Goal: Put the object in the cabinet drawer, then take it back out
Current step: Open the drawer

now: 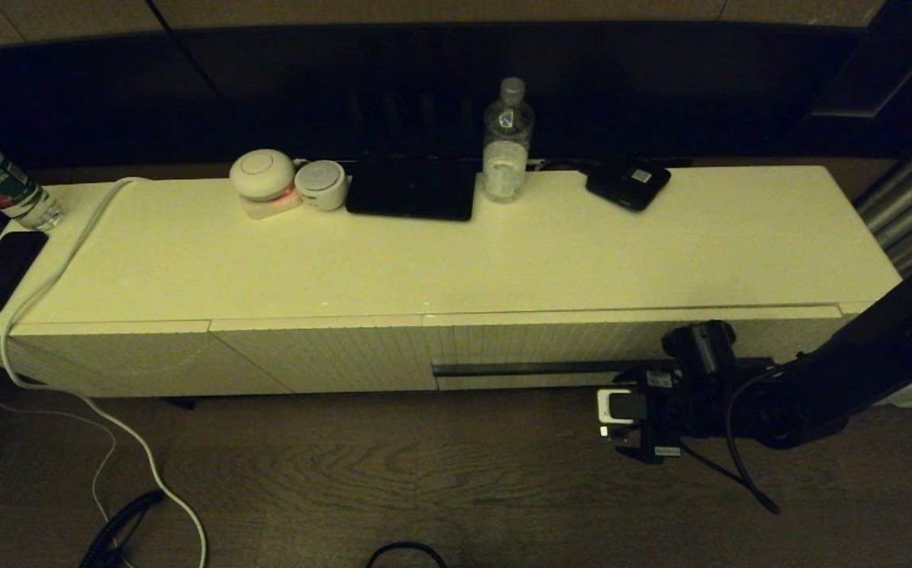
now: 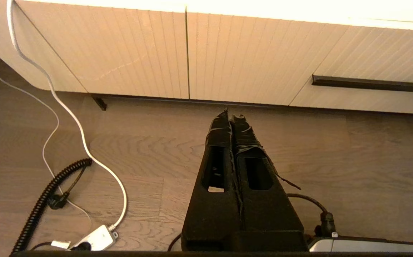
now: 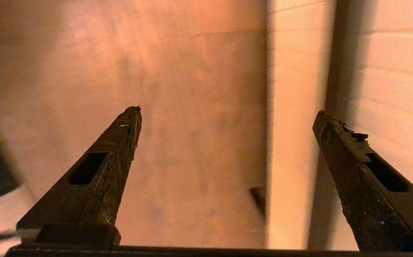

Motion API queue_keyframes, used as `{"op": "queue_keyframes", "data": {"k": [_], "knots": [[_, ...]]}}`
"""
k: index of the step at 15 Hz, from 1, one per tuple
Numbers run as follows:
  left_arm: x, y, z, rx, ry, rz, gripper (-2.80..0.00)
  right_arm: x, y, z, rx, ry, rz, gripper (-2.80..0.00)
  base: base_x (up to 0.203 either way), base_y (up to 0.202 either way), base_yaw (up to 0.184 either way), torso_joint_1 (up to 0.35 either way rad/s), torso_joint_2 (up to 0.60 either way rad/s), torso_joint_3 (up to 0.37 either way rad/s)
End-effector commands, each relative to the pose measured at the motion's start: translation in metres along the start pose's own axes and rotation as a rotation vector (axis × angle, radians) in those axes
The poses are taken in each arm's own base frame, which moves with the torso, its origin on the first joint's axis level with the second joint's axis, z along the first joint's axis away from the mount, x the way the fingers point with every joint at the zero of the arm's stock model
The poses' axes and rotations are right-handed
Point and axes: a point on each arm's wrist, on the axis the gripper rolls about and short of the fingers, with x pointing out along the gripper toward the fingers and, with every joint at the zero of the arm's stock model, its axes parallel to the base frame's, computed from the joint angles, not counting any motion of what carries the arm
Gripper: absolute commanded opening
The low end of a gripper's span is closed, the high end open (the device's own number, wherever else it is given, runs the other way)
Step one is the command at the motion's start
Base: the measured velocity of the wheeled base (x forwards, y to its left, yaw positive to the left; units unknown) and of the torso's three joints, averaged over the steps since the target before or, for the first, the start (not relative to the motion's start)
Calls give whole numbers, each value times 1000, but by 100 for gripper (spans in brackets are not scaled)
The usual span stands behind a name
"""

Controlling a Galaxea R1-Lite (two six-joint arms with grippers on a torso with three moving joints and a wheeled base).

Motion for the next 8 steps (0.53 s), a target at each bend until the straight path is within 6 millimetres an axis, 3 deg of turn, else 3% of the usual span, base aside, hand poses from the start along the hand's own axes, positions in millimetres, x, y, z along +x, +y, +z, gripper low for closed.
{"op": "queue_keyframes", "data": {"k": [1, 8], "knots": [[0, 0, 0, -1, -2, 1, -280, 8, -4, -2, -6, 2, -16, 0, 0, 0, 0, 0, 0, 0], [0, 0, 0, -1, -2, 1, -280, 17, -11, -7, 0, 26, -44, 0, 0, 0, 0, 0, 0, 0]]}}
